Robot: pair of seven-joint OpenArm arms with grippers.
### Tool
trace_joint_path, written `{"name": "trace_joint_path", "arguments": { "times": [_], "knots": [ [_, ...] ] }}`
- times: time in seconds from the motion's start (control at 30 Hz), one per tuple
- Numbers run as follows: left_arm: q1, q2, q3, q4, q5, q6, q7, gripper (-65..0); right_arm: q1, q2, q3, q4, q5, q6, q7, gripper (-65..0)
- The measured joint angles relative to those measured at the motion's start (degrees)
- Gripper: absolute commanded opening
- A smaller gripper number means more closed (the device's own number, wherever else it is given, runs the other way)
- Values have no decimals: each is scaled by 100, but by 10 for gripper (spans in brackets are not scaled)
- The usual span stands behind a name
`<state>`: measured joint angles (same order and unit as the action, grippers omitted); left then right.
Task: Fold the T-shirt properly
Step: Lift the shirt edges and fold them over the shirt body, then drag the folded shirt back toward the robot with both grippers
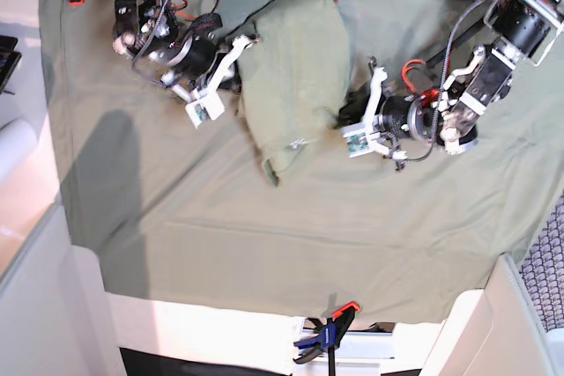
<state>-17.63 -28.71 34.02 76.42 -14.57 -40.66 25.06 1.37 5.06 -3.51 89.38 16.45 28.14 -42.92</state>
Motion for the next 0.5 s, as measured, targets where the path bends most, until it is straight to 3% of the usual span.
{"name": "trace_joint_path", "arguments": {
  "times": [0.17, 0.33, 0.5],
  "knots": [
    [-365, 42, 4, -671, -46, -55, -291, -650, -435, 2, 2, 437, -2, 0, -2, -650],
    [-597, -17, 2, -789, 15, -48, -81, -650, -503, -2, 37, 522, -149, 2, 13, -650],
    [-457, -498, -20, 293, -911, 109, 601, -650, -470, -2, 391, 522, -201, 17, 55, -650]
  ]
}}
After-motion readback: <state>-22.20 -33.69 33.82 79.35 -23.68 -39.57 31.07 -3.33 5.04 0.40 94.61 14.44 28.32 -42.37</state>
